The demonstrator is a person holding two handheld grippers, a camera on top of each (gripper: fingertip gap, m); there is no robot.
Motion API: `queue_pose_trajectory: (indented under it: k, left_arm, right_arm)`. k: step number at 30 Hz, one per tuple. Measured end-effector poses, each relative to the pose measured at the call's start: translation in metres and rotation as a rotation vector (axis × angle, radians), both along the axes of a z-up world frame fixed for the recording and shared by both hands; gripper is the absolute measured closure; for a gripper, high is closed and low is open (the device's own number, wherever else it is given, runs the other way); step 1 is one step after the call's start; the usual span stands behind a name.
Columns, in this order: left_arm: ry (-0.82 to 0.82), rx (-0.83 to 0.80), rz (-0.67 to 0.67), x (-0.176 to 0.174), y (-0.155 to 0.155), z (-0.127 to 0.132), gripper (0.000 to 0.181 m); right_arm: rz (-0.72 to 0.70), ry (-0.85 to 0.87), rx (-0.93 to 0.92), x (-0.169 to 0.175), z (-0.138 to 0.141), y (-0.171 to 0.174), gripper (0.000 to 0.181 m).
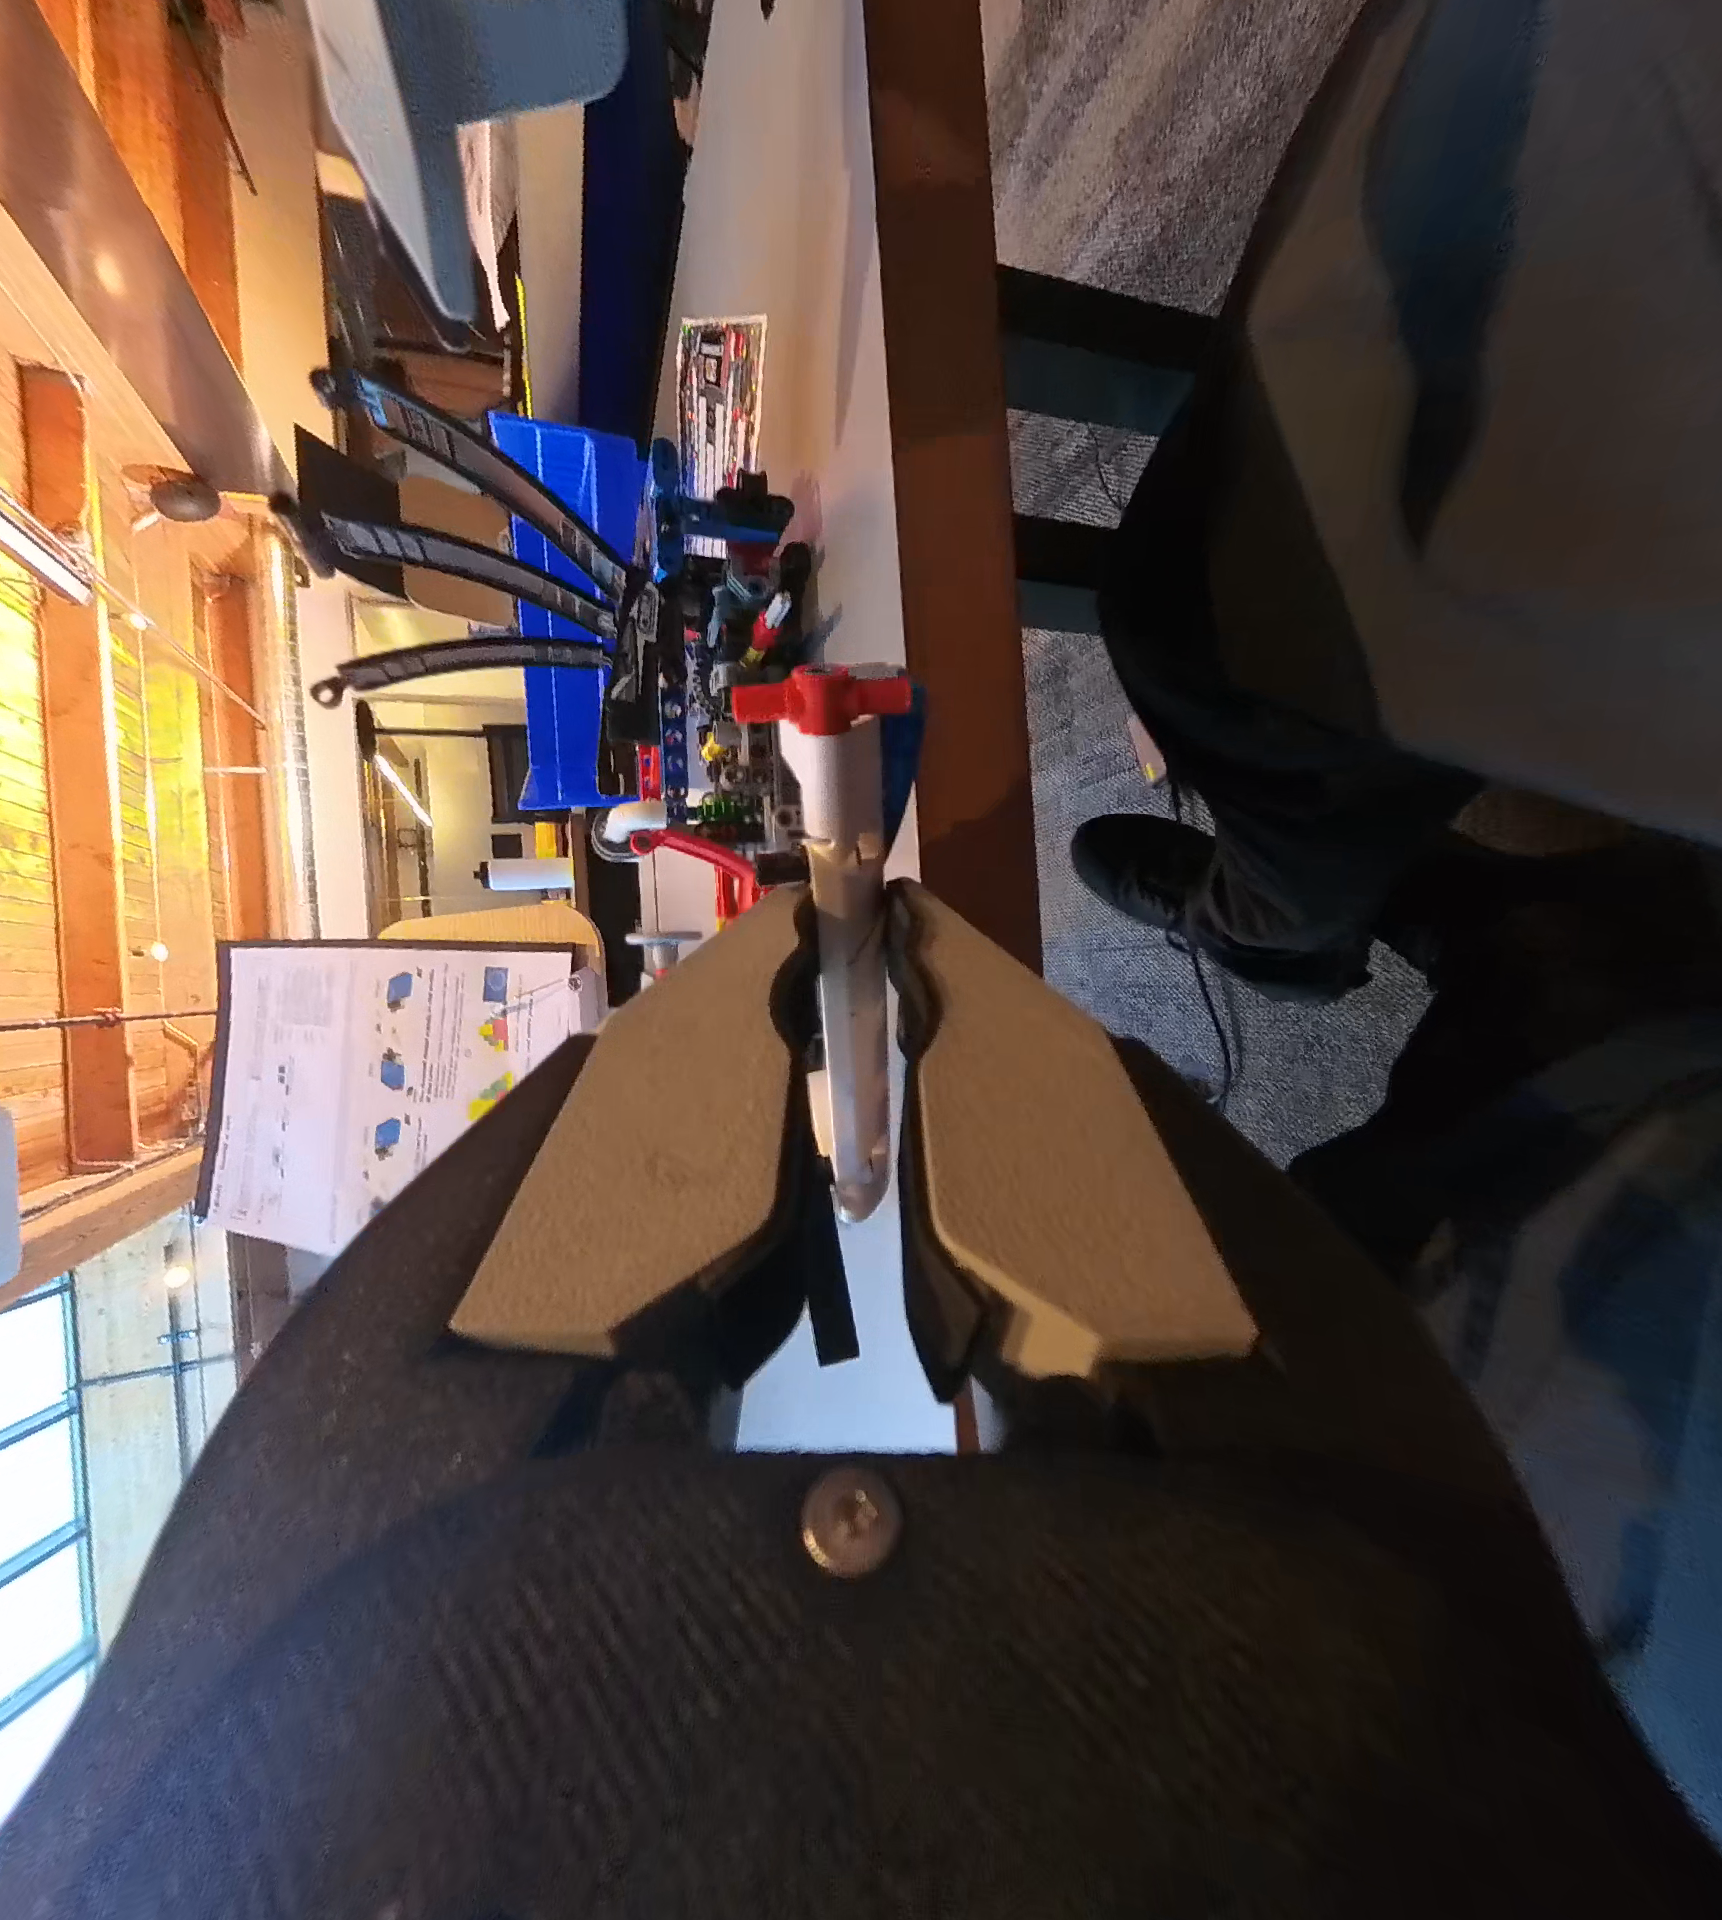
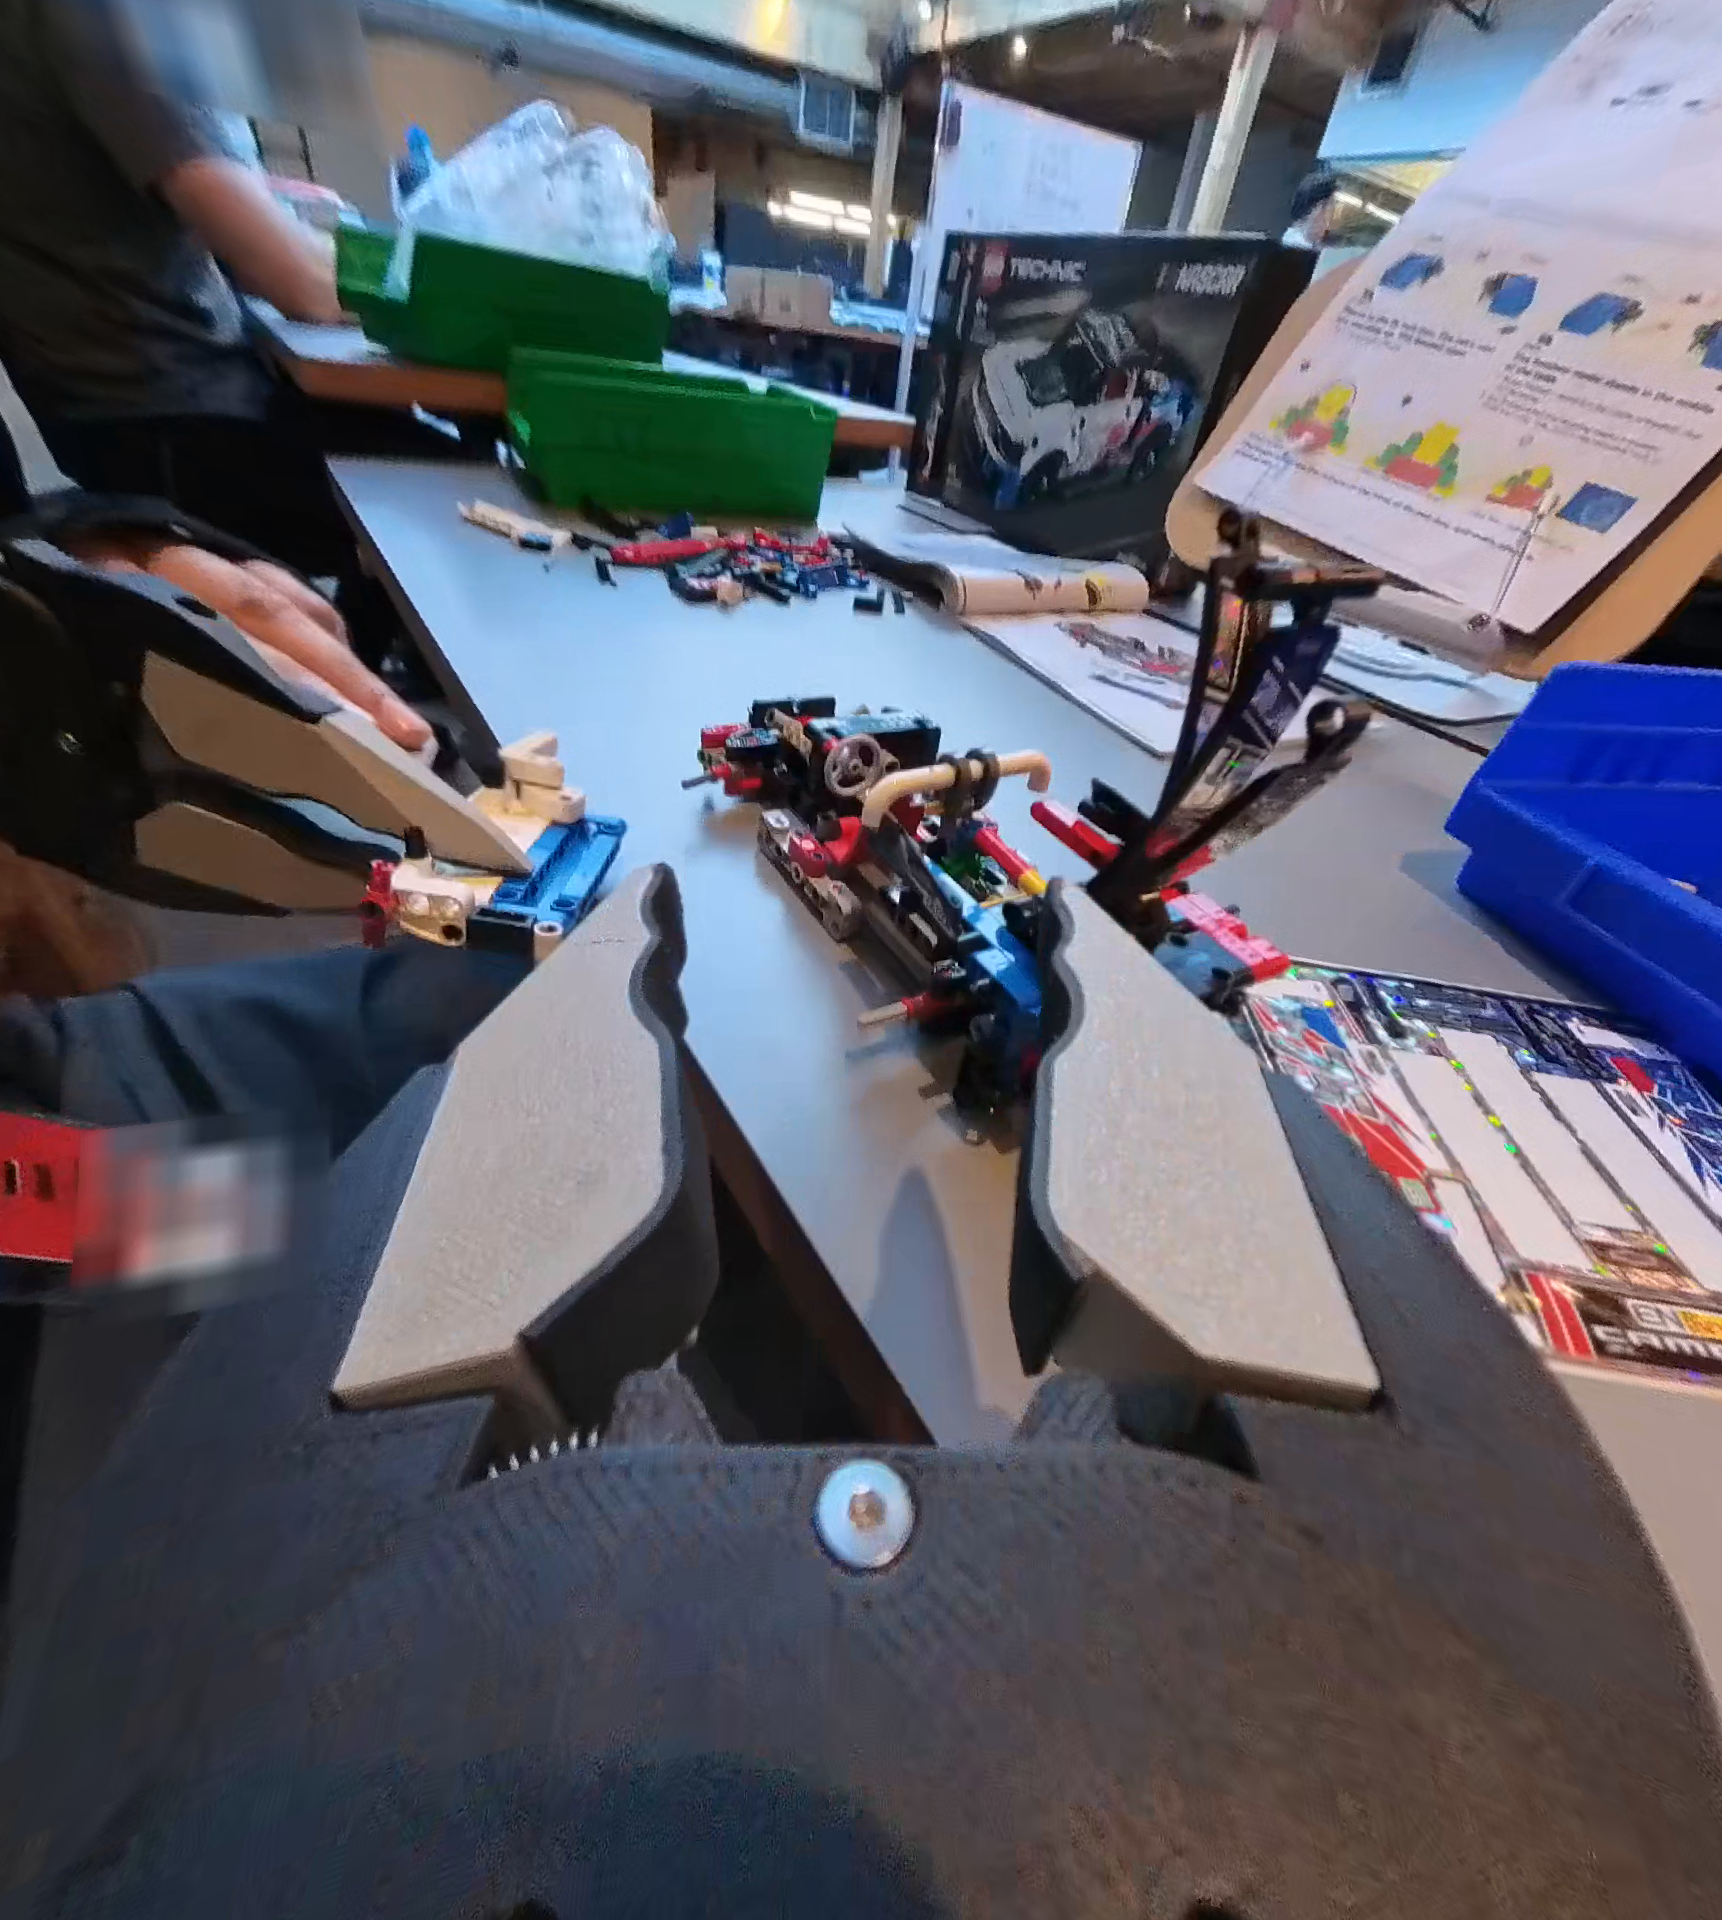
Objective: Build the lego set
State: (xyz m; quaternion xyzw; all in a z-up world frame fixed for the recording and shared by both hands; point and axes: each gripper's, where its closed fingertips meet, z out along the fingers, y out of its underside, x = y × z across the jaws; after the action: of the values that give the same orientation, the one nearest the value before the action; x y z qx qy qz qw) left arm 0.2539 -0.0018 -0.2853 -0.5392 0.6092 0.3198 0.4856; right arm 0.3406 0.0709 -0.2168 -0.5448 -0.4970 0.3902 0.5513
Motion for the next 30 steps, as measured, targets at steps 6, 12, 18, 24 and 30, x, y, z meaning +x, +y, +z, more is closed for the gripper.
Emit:
queue_pose_trajectory:
  k: [6, 12, 18, 24, 30]
  left_arm:
    - [-0.004, 0.010, -0.048, 0.012, 0.006, 0.002, 0.173]
    - [0.006, 0.013, -0.065, 0.014, 0.006, 0.002, 0.173]
    - [-0.025, 0.011, -0.039, 0.005, 0.005, 0.006, 0.173]
    - [-0.032, 0.004, -0.022, 0.002, 0.005, 0.005, 0.173]
    - [-0.021, -0.001, -0.018, 0.004, 0.005, -0.001, 0.173]
  right_arm:
    - [-0.091, -0.064, 0.056, 0.008, -0.015, 0.002, 0.105]
    - [-0.099, -0.058, 0.039, 0.005, -0.017, -0.003, 0.089]
    - [-0.067, -0.066, 0.114, -0.005, -0.013, -0.012, 0.139]
    - [0.021, 0.018, 0.078, -0.007, -0.001, -0.023, 0.181]
    - [0.035, 0.002, 0.066, 0.000, 0.002, -0.021, 0.181]
